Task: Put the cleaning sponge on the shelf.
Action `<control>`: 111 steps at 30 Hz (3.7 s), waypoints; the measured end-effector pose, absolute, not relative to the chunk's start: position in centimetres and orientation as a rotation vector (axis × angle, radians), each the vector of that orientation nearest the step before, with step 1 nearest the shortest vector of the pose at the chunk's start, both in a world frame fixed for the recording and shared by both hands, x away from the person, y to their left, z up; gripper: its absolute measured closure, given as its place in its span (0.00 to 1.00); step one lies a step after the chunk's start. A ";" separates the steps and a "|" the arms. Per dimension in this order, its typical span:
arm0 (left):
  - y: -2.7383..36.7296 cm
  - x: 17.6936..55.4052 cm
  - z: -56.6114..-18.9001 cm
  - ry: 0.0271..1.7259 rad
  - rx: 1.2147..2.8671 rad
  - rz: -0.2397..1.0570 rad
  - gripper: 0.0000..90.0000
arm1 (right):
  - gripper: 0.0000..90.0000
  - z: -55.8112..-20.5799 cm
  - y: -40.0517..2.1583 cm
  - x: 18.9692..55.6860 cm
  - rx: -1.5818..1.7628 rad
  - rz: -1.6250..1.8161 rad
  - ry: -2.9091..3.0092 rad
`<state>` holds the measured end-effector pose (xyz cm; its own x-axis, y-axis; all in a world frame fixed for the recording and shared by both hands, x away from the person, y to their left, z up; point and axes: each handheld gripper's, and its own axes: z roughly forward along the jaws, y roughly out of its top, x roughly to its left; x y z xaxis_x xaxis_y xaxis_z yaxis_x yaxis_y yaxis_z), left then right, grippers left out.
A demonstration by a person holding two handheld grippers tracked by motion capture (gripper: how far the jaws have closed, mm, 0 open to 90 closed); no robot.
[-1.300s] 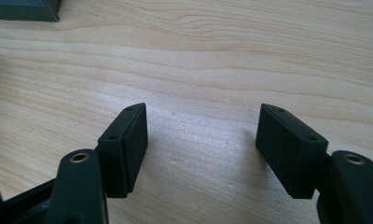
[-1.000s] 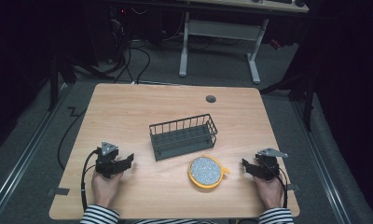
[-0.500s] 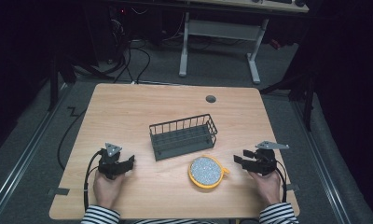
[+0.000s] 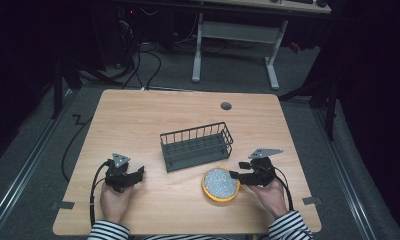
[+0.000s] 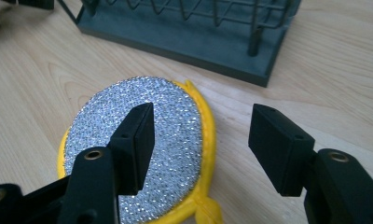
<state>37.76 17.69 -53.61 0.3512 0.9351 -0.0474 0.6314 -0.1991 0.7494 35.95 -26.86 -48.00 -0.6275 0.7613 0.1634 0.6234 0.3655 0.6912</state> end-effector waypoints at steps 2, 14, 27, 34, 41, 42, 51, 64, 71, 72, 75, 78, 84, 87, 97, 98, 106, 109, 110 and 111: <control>17.7 37.8 -53.6 1.364 1.925 0.561 0.35 | 0.45 -48.0 -26.3 36.2 1.240 1.081 2.472; 17.8 37.8 -53.6 1.366 1.915 0.546 0.35 | 0.47 -48.2 -24.4 37.9 1.215 0.939 2.606; 17.9 37.8 -53.6 1.368 1.908 0.539 0.35 | 0.50 -49.1 -23.4 39.0 1.267 0.780 2.726; 18.0 37.8 -53.6 1.366 1.900 0.527 0.36 | 0.63 -49.3 -23.3 39.4 1.248 0.773 2.775; 18.0 37.7 -53.6 1.359 1.905 0.526 0.37 | 0.85 -49.1 -23.6 39.5 1.206 0.788 2.795; 18.0 37.7 -53.6 1.359 1.905 0.526 0.37 | 0.86 -49.1 -23.6 39.5 1.203 0.790 2.796; 18.0 37.7 -53.6 1.358 1.908 0.531 0.37 | 0.90 -48.8 -23.9 39.4 1.190 0.845 2.798; 17.2 37.6 -53.6 1.335 1.964 0.582 0.37 | 0.91 -47.2 -26.0 38.8 1.224 0.918 2.721; 17.2 37.6 -53.6 1.335 1.963 0.582 0.37 | 0.91 -46.4 -27.8 38.3 1.260 0.948 2.661; 17.2 37.6 -53.6 1.335 1.963 0.583 0.37 | 0.91 -46.3 -28.0 38.3 1.250 0.952 2.655; 17.2 37.6 -53.6 1.335 1.963 0.582 0.37 | 0.91 -45.6 -28.5 38.2 1.255 0.970 2.628; 17.2 37.6 -53.6 1.336 1.961 0.583 0.37 | 0.91 -44.6 -29.0 38.1 1.244 0.984 2.595; 17.2 37.6 -53.6 1.336 1.962 0.581 0.37 | 0.90 -42.5 -29.8 38.2 1.232 1.018 2.542; 17.2 37.6 -53.6 1.336 1.962 0.581 0.37 | 0.90 -41.4 -30.1 38.4 1.229 1.067 2.517; 17.2 37.6 -53.6 1.335 1.963 0.580 0.37 | 0.90 -38.0 -29.5 39.7 1.174 1.081 2.470; 17.2 37.6 -53.6 1.335 1.962 0.580 0.37 | 0.90 -37.7 -29.4 39.9 1.168 1.085 2.471; 17.3 37.6 -53.6 1.337 1.959 0.578 0.37 | 0.90 -35.6 -27.9 41.9 1.137 1.075 2.458; 17.3 37.6 -53.6 1.337 1.957 0.576 0.37 | 0.90 -35.0 -27.1 42.7 1.115 1.068 2.454; 17.3 37.6 -53.6 1.338 1.955 0.576 0.37 | 0.90 -34.9 -26.9 42.9 1.106 1.069 2.449; 17.3 37.6 -53.6 1.339 1.953 0.575 0.37 | 0.90 -34.8 -26.6 43.1 1.103 1.070 2.444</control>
<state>37.65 17.29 -53.62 0.3699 0.9288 -0.0227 0.6229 -0.2298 0.7477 43.12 -26.63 -34.78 -0.6805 0.7298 0.0656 0.5431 0.4422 0.7138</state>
